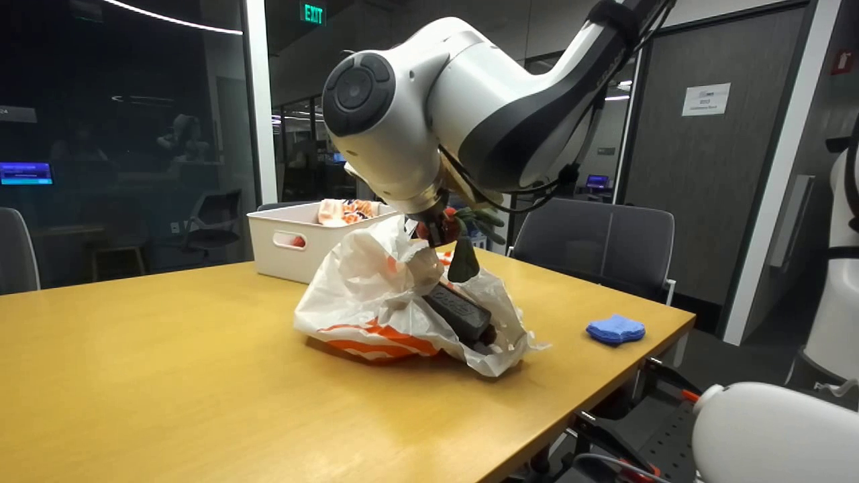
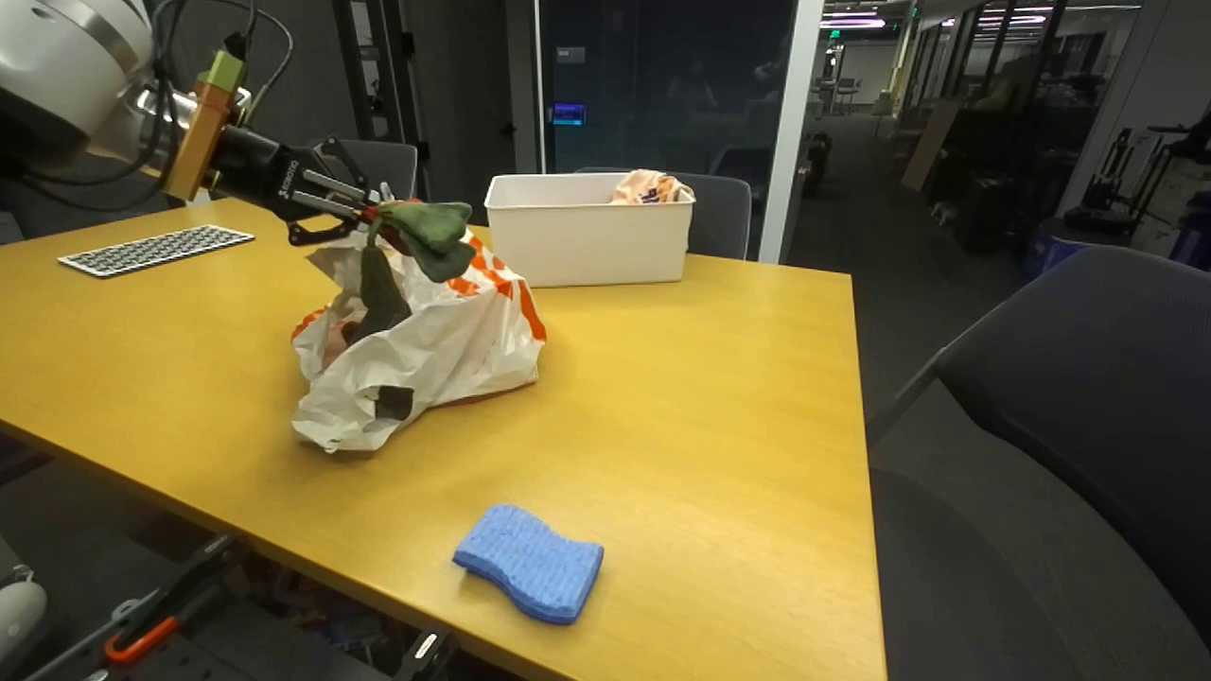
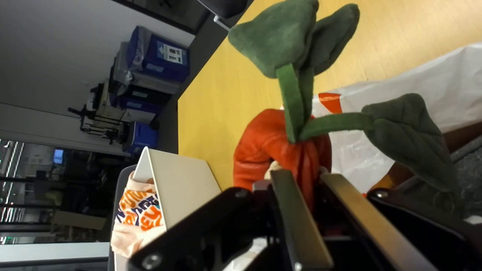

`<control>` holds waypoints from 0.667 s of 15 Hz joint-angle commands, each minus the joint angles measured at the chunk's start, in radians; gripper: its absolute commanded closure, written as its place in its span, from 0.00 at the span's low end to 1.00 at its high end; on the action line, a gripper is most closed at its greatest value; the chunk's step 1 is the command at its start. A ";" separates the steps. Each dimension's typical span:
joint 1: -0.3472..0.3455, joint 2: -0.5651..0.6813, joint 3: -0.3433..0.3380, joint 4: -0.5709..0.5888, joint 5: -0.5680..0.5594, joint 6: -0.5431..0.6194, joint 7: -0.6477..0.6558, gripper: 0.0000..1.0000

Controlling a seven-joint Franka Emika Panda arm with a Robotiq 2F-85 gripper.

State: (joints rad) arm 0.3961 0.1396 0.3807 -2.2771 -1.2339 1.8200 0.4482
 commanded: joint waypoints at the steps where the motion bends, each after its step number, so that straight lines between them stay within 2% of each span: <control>1: -0.027 0.033 -0.018 0.047 -0.018 0.150 0.064 0.93; 4: -0.058 0.027 -0.044 0.044 -0.042 0.354 0.107 0.93; 7: -0.093 0.038 -0.077 0.054 -0.012 0.532 0.111 0.93; 8: -0.099 0.046 -0.086 0.059 0.003 0.555 0.105 0.93; 10: -0.094 0.067 -0.110 0.071 -0.038 0.501 0.141 0.93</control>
State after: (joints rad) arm 0.3043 0.1761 0.2958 -2.2377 -1.2370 2.3331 0.5425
